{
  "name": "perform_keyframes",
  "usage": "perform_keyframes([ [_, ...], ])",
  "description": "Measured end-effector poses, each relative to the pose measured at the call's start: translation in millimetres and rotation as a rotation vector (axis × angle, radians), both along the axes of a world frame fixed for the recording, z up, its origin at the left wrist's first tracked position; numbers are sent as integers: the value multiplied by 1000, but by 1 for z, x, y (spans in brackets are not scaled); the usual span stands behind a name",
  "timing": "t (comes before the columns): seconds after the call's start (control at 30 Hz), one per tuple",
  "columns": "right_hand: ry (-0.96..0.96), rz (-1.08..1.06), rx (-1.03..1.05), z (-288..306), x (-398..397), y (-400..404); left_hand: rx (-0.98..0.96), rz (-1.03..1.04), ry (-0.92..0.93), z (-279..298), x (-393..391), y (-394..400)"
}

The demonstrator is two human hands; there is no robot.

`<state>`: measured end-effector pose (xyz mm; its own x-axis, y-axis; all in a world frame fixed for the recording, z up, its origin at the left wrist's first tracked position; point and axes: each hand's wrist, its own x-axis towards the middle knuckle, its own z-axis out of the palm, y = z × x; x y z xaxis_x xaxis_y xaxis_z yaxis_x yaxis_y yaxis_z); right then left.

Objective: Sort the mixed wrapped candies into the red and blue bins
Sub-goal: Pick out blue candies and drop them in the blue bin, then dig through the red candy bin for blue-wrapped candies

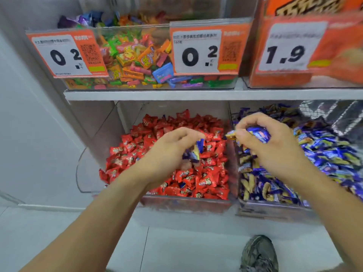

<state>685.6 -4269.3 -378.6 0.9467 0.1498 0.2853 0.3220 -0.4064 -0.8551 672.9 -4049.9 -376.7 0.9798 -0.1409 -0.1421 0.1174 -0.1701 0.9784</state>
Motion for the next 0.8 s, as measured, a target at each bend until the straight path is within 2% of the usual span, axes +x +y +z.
perform_keyframes([
  [0.13, -49, -279, 59, -13, 1, -46, 474, -150, -434, 5, 3, -72],
  [0.2, -58, -337, 73, -17, 4, -57, 554, -230, -576, 7, 8, -101],
  [0.3, -24, -364, 35, -22, 8, -63, 702, -330, -612, -2, 23, -124],
  [0.37, -17, -369, -10, -23, 8, -63, 852, -234, -653, -9, 28, -122],
  [0.47, 11, -254, -76, -22, 3, -50, 817, -72, -650, -15, 23, -98],
  [0.5, -26, -214, -165, -26, 3, -45, 825, -51, -637, -19, 18, -86],
  [0.57, -94, -140, -497, -38, 9, -37, 880, -50, -635, -28, 7, -62],
  [0.63, -32, -90, -840, -47, 17, -32, 914, -83, -625, -36, -2, -39],
  [0.67, 3, -76, -940, -49, 22, -30, 942, -94, -611, -40, -5, -28],
  [0.8, 42, -138, -1051, -45, 42, -29, 1123, -72, -457, -51, -5, 16],
])
